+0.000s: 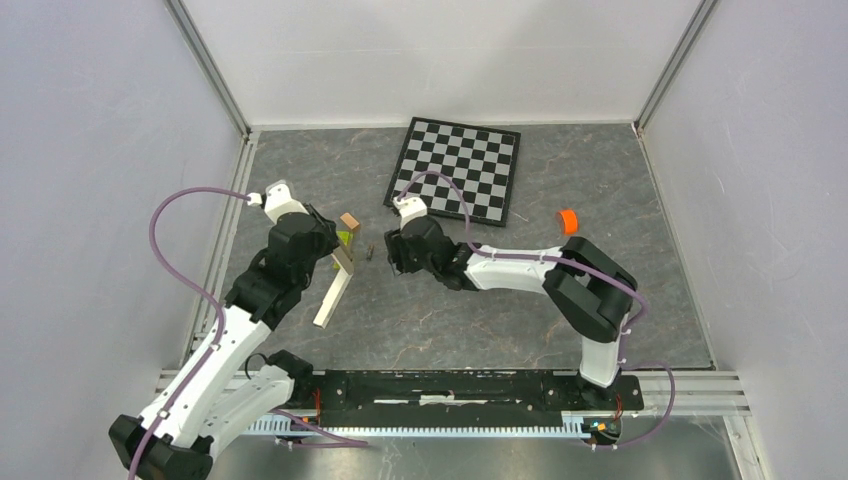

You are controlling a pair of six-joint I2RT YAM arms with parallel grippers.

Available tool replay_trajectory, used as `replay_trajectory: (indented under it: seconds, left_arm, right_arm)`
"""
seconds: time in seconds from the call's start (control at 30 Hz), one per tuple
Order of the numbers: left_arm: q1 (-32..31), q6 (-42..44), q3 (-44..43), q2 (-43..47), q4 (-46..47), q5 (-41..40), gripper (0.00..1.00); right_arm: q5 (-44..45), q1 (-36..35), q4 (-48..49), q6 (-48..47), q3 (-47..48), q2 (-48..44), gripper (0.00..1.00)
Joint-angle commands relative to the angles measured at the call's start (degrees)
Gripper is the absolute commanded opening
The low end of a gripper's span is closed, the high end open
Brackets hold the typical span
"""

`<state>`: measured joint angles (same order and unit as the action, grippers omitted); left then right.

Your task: Load the batteries into the remote control

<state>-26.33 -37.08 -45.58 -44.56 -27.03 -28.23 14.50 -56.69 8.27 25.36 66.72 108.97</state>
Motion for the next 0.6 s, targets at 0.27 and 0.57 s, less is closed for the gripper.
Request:
replay_trajectory:
  seconds: [0.27, 0.57]
  left_arm:
    - [0.21, 2.88, -3.49, 5.57, -5.24, -6.09, 0.02]
    - [0.22, 3.75, -4.35, 7.32, -6.71, -6.88, 0.02]
  right_arm:
    - [17.32, -4.72, -7.54, 8.65, 21.43, 15.3, 0.67]
    - [13.85, -5.28, -2.93, 8.05, 24.27, 19.41, 0.62]
